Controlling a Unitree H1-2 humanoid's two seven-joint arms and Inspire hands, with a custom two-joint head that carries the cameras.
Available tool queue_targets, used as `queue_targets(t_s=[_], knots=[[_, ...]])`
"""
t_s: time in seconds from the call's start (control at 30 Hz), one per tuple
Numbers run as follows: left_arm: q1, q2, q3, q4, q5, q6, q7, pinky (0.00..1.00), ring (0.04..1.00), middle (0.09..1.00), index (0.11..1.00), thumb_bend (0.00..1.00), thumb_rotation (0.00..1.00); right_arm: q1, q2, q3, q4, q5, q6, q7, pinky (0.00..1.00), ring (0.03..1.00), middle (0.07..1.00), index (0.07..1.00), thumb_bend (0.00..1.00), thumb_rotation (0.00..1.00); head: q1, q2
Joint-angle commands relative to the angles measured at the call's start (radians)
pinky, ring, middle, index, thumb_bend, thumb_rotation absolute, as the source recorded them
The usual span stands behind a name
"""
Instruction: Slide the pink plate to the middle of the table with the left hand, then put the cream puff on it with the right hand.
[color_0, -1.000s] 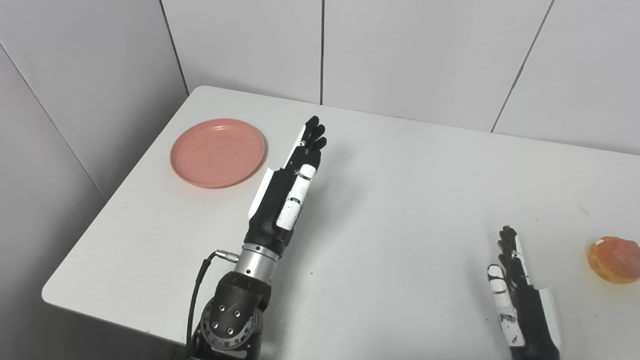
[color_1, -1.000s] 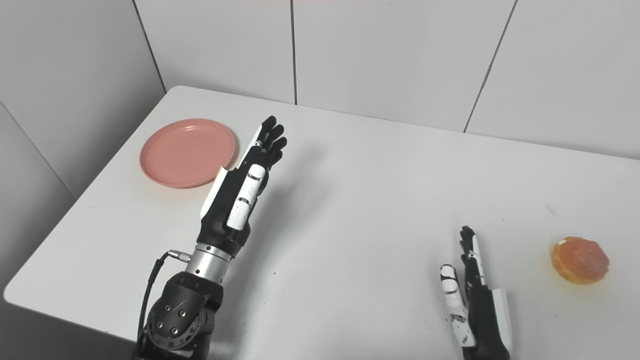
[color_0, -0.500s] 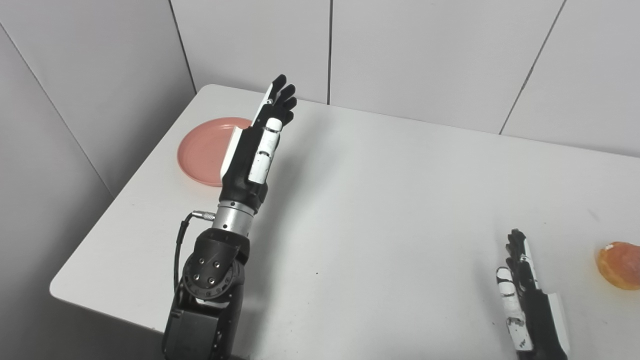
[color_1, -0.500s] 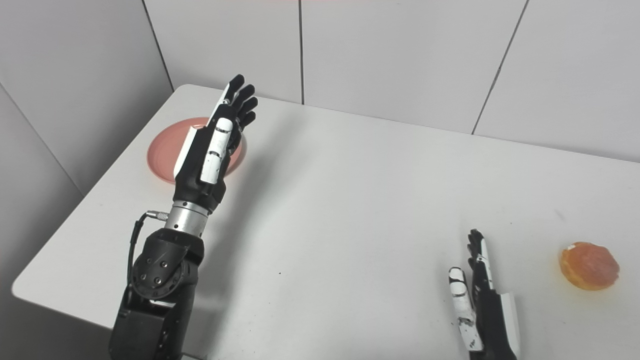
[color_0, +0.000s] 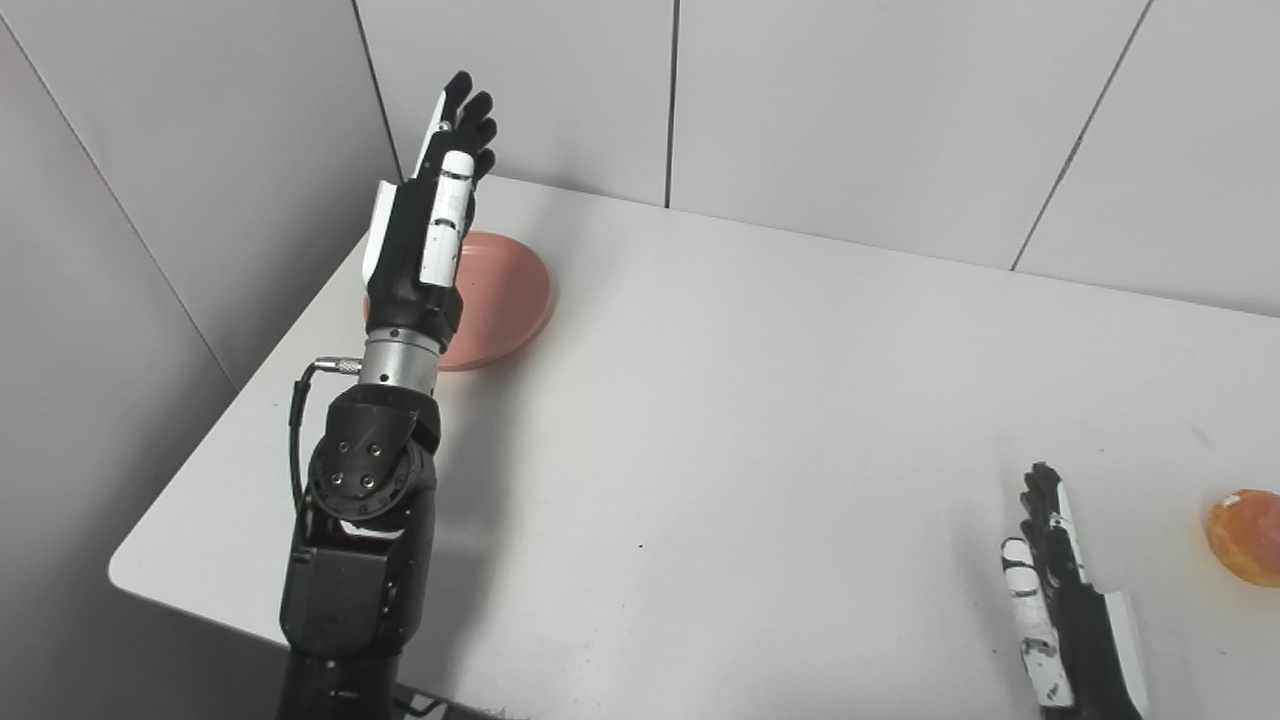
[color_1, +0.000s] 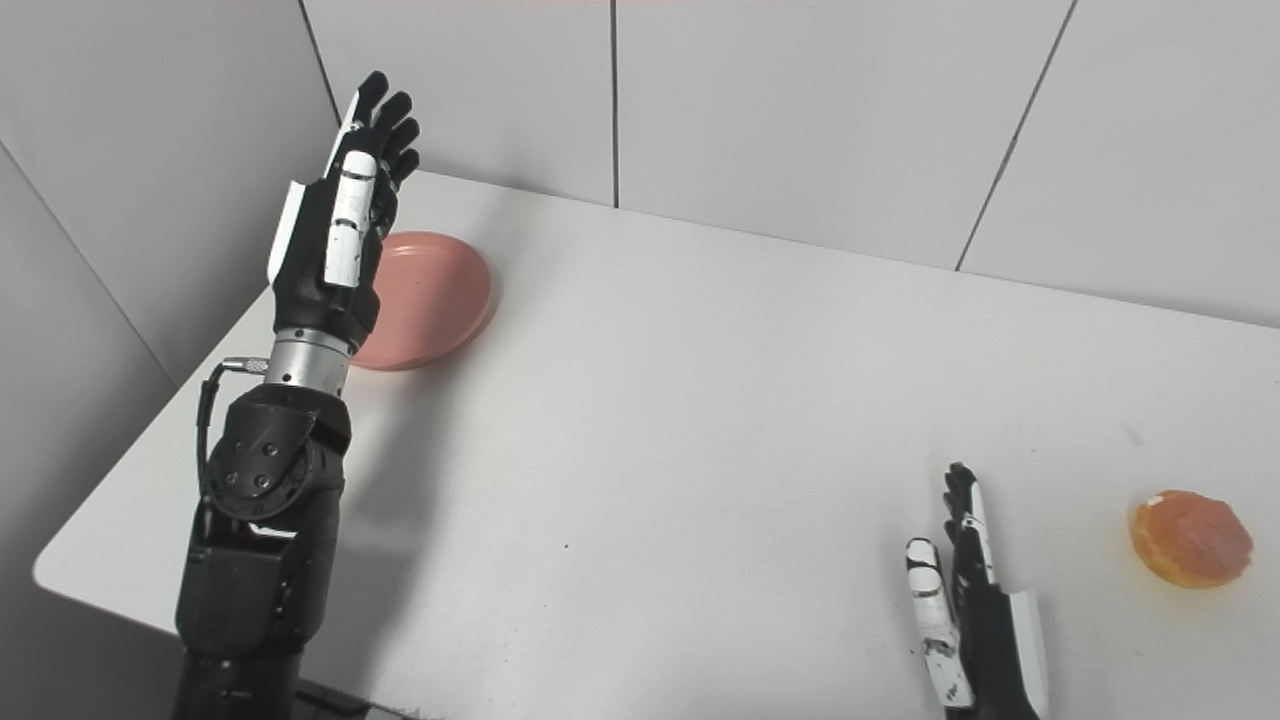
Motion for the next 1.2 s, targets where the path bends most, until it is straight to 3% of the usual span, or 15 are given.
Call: queue_targets(t_s=[0.0,0.4,0.8,1.17], knots=[[-0.041,0.028,0.014,-0.004,-0.008,-0.001,0.021,0.96,0.965,0.977,0.975,0.43,1.0,0.005,-0.01,-0.01,0.007,0.003,0.012,0.011,1.0,1.0,1.0,1.0,0.09,1.0,0.001,0.0],[-0.083,0.163,0.096,0.129,-0.092,-0.01,0.01,1.0,1.0,1.0,0.996,0.47,1.0,0.004,-0.004,-0.012,-0.002,-0.015,0.022,0.005,1.0,1.0,1.0,1.0,0.11,1.0,0.015,-0.003],[-0.082,0.235,0.162,0.262,-0.204,-0.046,-0.03,1.0,1.0,1.0,1.0,0.43,1.0,0.006,-0.011,-0.017,0.0,-0.023,0.012,0.005,1.0,1.0,1.0,1.0,0.12,1.0,0.026,-0.002],[-0.075,0.259,0.19,0.338,-0.244,-0.055,-0.035,1.0,1.0,1.0,1.0,0.43,1.0,0.009,-0.013,-0.019,-0.01,-0.009,0.013,0.012,1.0,1.0,1.0,1.0,0.11,1.0,0.034,0.007]])
